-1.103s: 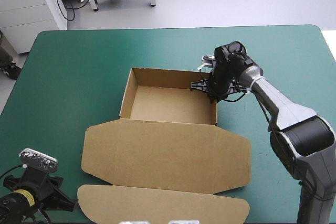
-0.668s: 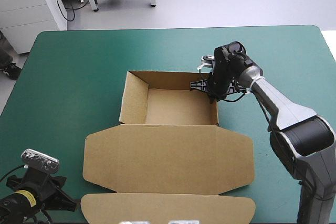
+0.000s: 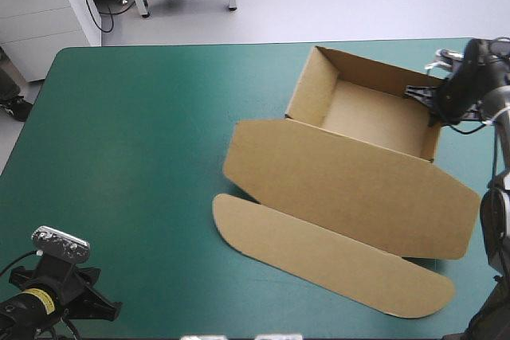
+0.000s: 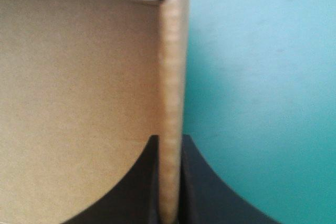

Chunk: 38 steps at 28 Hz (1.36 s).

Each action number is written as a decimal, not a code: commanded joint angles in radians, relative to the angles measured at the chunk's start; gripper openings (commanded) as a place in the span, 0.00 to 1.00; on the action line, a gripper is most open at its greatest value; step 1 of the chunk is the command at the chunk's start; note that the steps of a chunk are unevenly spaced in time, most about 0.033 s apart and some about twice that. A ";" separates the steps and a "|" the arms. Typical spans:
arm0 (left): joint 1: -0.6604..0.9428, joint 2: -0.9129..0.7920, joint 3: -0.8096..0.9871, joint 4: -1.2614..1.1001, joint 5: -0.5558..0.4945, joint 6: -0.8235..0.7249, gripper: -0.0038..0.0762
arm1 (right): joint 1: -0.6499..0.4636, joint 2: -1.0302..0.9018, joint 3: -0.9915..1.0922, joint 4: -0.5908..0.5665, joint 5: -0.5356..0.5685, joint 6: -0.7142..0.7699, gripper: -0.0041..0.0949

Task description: Fold the box

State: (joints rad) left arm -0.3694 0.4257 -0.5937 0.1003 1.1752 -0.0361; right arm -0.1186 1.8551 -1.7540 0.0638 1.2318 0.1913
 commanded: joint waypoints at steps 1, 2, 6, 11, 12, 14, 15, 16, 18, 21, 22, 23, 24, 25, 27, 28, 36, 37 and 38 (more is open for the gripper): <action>-0.002 0.008 -0.024 0.001 -0.043 -0.018 0.04 | -0.176 -0.065 -0.025 -0.027 0.022 -0.059 0.03; -0.002 0.008 -0.024 0.001 -0.043 -0.020 0.04 | -0.229 -0.065 -0.025 -0.041 0.022 -0.061 0.03; -0.002 0.008 -0.024 0.001 -0.043 -0.020 0.04 | -0.422 -0.065 -0.025 -0.043 0.022 -0.094 0.03; -0.002 0.008 -0.024 0.001 -0.043 -0.020 0.04 | -0.474 -0.065 -0.025 -0.056 0.022 -0.094 0.12; -0.002 0.008 -0.024 0.001 -0.043 -0.020 0.04 | -0.474 -0.065 -0.025 -0.064 0.022 -0.094 0.16; -0.002 0.008 -0.024 0.001 -0.043 -0.020 0.04 | -0.474 -0.065 -0.025 -0.064 0.022 -0.094 0.28; -0.002 0.008 -0.024 0.001 -0.043 -0.020 0.04 | -0.474 -0.065 -0.025 -0.064 0.022 -0.094 0.34; -0.002 0.008 -0.024 0.001 -0.043 -0.020 0.04 | -0.474 -0.065 -0.025 -0.064 0.022 -0.094 0.39; -0.002 0.008 -0.024 0.001 -0.043 -0.020 0.04 | -0.475 -0.065 -0.025 -0.064 0.022 -0.094 0.47; -0.002 0.008 -0.024 0.001 -0.043 -0.020 0.04 | -0.475 -0.067 -0.025 -0.064 0.022 -0.094 0.51; -0.002 0.008 -0.024 0.001 -0.043 -0.020 0.04 | -0.475 -0.069 -0.025 -0.064 0.022 -0.094 0.51; -0.002 0.008 -0.024 0.001 -0.043 -0.020 0.04 | -0.475 -0.071 -0.025 -0.064 0.022 -0.094 0.51; -0.002 0.008 -0.024 0.001 -0.043 -0.020 0.04 | -0.475 -0.077 -0.025 -0.064 0.022 -0.094 0.51; -0.002 0.008 -0.024 0.001 -0.043 -0.020 0.04 | -0.475 -0.083 -0.024 -0.064 0.022 -0.092 0.51; -0.002 0.008 -0.024 0.001 -0.043 -0.020 0.04 | -0.475 -0.099 -0.024 -0.064 0.022 -0.090 0.50; -0.002 0.008 -0.024 0.001 -0.043 -0.020 0.04 | -0.475 -0.108 -0.024 -0.064 0.022 -0.090 0.50; -0.002 0.008 -0.024 0.001 -0.043 -0.020 0.04 | -0.476 -0.199 -0.022 -0.064 0.022 -0.083 0.50; -0.002 0.008 -0.024 0.001 -0.043 -0.020 0.04 | -0.476 -0.212 -0.022 -0.064 0.022 -0.083 0.50; -0.002 0.008 -0.024 0.001 -0.043 -0.020 0.04 | -0.476 -0.224 -0.020 -0.064 0.022 -0.083 0.50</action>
State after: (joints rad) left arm -0.3694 0.4257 -0.5937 0.1003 1.1754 -0.0454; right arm -0.5869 1.7109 -1.7540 0.0000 1.2399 0.1067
